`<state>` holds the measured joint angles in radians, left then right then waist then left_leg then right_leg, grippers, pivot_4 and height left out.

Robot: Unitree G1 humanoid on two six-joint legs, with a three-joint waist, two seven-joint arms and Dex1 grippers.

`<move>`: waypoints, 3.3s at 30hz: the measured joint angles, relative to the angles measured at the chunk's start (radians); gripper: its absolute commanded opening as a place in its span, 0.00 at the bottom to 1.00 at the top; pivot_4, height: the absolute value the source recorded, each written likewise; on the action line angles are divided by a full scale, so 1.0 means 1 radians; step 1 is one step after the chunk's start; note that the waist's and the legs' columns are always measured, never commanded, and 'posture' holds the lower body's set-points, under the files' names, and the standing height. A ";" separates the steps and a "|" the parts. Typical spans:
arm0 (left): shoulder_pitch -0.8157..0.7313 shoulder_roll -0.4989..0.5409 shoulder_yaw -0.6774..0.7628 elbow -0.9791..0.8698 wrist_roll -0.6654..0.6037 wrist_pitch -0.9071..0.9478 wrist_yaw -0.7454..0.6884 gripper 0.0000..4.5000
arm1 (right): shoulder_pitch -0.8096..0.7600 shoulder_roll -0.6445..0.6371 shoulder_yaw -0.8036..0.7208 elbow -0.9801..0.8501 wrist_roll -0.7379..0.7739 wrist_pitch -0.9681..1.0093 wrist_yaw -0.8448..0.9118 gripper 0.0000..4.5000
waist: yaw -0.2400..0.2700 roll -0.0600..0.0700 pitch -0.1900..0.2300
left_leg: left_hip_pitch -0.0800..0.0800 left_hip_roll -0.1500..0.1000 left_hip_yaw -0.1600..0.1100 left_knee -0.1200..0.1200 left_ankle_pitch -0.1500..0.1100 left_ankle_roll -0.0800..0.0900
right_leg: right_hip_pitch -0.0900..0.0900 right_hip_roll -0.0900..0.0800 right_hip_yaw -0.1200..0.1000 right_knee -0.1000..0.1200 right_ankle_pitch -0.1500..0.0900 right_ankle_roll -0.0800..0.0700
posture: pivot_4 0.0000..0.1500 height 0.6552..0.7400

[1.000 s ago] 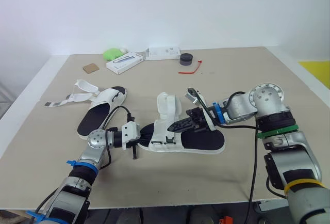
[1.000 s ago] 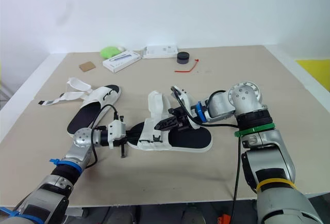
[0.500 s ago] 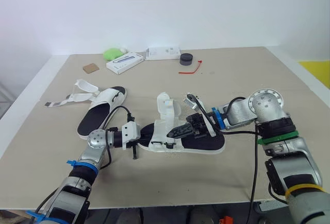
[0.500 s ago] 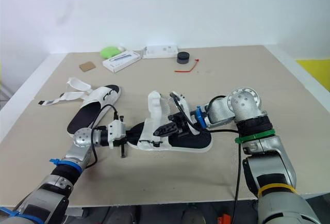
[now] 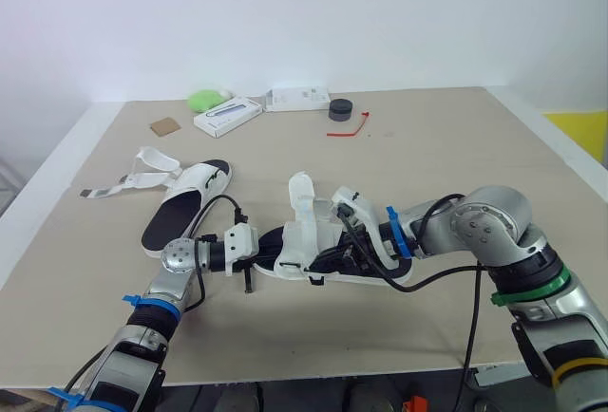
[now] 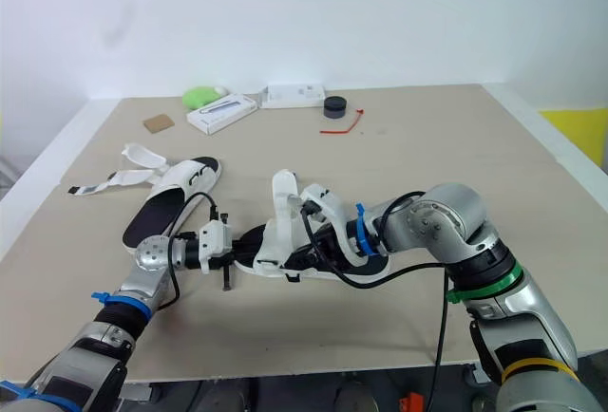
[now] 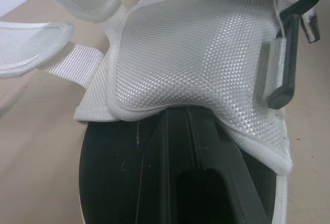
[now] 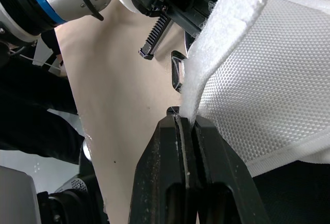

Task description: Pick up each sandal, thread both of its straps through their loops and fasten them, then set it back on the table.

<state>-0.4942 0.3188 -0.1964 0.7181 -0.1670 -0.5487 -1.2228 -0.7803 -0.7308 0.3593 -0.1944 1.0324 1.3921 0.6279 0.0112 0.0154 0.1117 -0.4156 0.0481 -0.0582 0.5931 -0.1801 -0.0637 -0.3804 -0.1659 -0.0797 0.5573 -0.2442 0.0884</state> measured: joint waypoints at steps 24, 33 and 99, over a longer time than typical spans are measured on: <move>-0.034 0.002 0.000 0.046 0.000 0.000 0.003 0.00 | 0.324 0.075 -0.340 -0.274 0.090 0.154 -0.130 0.70 | -0.002 0.011 -0.003 | -0.019 0.006 -0.004 0.008 -0.006 0.008 | -0.008 0.002 -0.016 -0.027 0.000 0.000 | 1.00 1.00; -0.042 -0.002 0.000 0.062 0.000 0.000 0.004 0.00 | 0.295 0.152 -0.340 -0.274 0.043 0.173 -0.238 0.70 | 0.001 0.013 -0.003 | -0.015 0.005 0.000 0.007 -0.006 0.008 | -0.009 0.000 -0.014 -0.024 0.001 -0.002 | 1.00 1.00; -0.046 0.008 0.000 0.071 0.000 0.006 -0.005 0.00 | 0.283 0.203 -0.430 -0.204 0.084 0.135 -0.134 0.33 | 0.002 0.012 -0.003 | -0.007 0.004 0.001 0.008 -0.006 0.008 | -0.009 -0.001 -0.010 -0.014 0.001 -0.002 | 1.00 1.00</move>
<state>-0.5405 0.3265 -0.1964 0.7889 -0.1670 -0.5430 -1.2278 -0.4973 -0.5279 -0.0710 -0.3986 1.1160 1.5269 0.4941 0.0130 0.0275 0.1084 -0.4230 0.0522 -0.0569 0.6013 -0.1865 -0.0555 -0.3895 -0.1666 -0.0902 0.5431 -0.2428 0.0867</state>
